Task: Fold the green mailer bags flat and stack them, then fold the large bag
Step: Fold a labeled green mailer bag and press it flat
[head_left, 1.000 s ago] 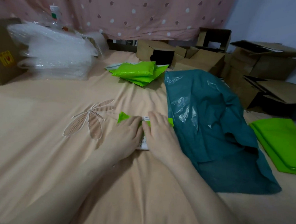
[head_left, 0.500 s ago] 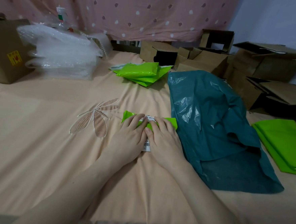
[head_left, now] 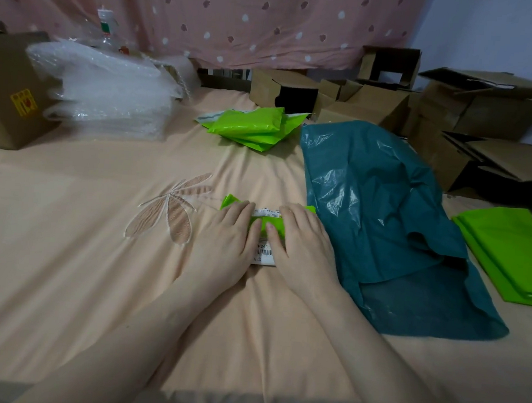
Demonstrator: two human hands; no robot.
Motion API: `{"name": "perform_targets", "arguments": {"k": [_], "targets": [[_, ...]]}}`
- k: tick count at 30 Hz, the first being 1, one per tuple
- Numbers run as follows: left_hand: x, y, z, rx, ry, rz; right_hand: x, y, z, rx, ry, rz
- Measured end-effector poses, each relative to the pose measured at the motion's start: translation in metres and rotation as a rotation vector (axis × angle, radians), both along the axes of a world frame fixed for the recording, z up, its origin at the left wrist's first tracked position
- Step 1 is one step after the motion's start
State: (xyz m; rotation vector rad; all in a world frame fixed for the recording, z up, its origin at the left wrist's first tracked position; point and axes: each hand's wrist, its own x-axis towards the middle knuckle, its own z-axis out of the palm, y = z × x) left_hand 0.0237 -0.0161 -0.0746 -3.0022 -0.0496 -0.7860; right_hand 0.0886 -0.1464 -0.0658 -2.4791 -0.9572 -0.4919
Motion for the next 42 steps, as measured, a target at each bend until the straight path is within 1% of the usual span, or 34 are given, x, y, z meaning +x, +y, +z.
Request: {"name": "perform_targets", "arguments": {"k": [2, 3, 7, 11, 13, 17, 20, 24, 28, 31, 33, 34, 37, 40, 42], "targets": [[-0.004, 0.001, 0.000, 0.024, 0.012, 0.013, -0.001, -0.003, 0.000, -0.049, 0.025, -0.021], [-0.004, 0.000, -0.001, -0.001, 0.044, 0.023, -0.001, -0.004, -0.001, -0.076, 0.049, -0.016], [-0.003, -0.003, 0.000, -0.197, 0.108, 0.115, 0.003, -0.004, -0.001, -0.112, 0.136, 0.000], [-0.001, -0.004, 0.001, -0.336, 0.057, 0.154, 0.002, -0.004, 0.000, -0.109, 0.144, -0.002], [-0.002, -0.004, -0.002, -0.330, 0.040, 0.206, 0.001, -0.005, -0.001, -0.119, 0.138, -0.027], [-0.004, -0.006, 0.000, -0.372, 0.083, 0.241, 0.003, -0.006, -0.002, -0.124, 0.197, -0.026], [-0.006, -0.010, 0.005, -0.381, 0.103, 0.250, 0.003, -0.004, -0.002, -0.118, 0.230, -0.013], [-0.006, -0.010, 0.003, -0.411, 0.171, 0.258, 0.003, -0.006, -0.004, -0.118, 0.227, -0.034], [-0.001, -0.005, -0.007, -0.457, 0.153, 0.268, 0.004, -0.004, -0.005, -0.126, 0.236, -0.042], [-0.004, -0.006, -0.002, -0.523, 0.109, 0.250, 0.002, -0.006, -0.004, -0.076, 0.278, -0.038], [-0.007, -0.003, -0.001, -0.482, 0.133, 0.257, 0.002, -0.008, -0.003, -0.031, 0.251, -0.078], [-0.007, 0.000, -0.001, -0.498, 0.139, 0.248, 0.001, -0.008, -0.002, -0.013, 0.216, -0.112], [-0.004, 0.003, 0.001, -0.744, 0.020, 0.176, 0.002, -0.009, -0.001, -0.032, 0.162, -0.193], [0.000, 0.009, 0.000, -0.923, -0.107, 0.102, 0.002, -0.009, 0.000, -0.033, 0.174, -0.193], [0.003, 0.012, 0.000, -1.001, -0.182, 0.052, 0.002, -0.009, 0.000, -0.002, 0.179, -0.183]]}}
